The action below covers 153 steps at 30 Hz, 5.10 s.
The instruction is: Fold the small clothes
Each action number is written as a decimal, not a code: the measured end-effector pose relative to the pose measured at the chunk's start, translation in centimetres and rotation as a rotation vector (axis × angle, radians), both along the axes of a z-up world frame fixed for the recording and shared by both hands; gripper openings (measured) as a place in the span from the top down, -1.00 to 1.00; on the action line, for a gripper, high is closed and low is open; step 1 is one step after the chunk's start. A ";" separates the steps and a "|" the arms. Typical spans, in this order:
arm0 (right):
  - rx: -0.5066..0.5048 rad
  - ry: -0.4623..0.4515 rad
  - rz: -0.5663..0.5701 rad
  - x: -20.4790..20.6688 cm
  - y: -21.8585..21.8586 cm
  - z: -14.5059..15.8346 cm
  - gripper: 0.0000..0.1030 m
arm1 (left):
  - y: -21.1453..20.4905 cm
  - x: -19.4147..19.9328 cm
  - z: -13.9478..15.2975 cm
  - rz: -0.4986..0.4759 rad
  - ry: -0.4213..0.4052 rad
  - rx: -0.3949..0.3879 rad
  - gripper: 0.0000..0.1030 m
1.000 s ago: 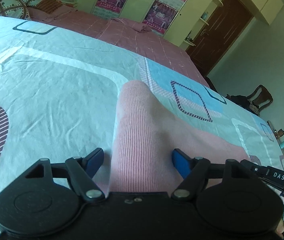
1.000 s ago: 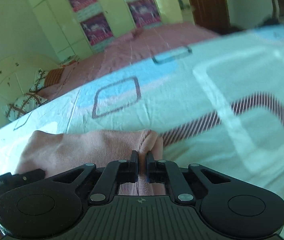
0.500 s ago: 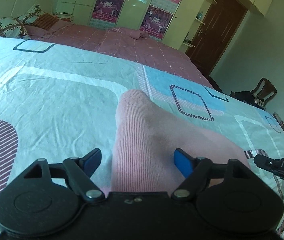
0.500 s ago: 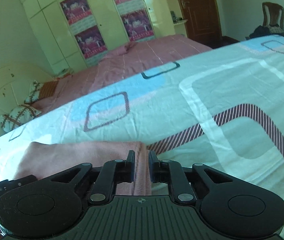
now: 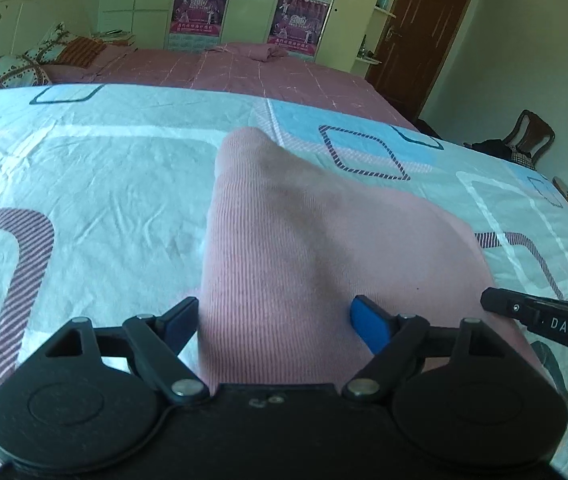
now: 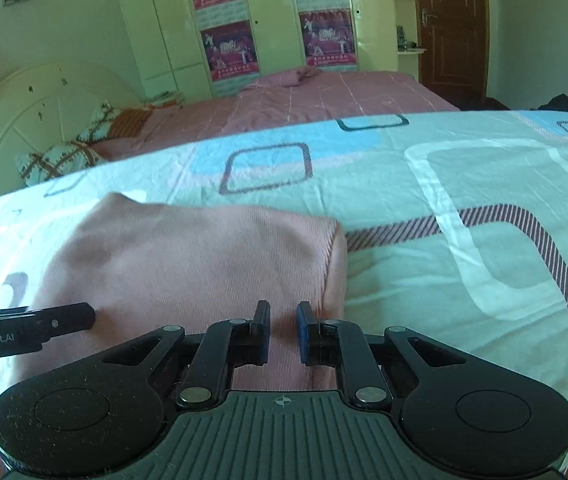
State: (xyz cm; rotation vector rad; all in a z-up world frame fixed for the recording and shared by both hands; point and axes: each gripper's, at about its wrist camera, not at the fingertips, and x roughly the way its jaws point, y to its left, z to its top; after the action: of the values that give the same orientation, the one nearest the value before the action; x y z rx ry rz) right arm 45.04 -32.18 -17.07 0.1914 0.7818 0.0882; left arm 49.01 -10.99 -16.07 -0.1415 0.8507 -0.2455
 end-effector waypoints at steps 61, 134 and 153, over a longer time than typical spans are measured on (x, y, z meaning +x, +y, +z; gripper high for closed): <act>0.276 0.082 -0.065 -6.3 -5.7 1.4 0.01 | 1.9 -3.2 1.8 0.023 0.075 -0.076 -0.76; 0.560 0.036 0.201 2.1 35.8 4.7 0.60 | 35.8 -0.7 7.5 -0.009 -0.069 -0.081 0.39; 0.515 0.135 0.144 5.9 34.2 -0.5 0.30 | 41.5 1.2 3.8 0.131 -0.058 -0.054 -0.32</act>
State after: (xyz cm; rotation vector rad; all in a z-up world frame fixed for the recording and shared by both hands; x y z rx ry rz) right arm 50.94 2.03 -17.53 0.6338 0.8968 0.4173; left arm 50.19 30.48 -12.22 -0.2389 0.7742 -0.1490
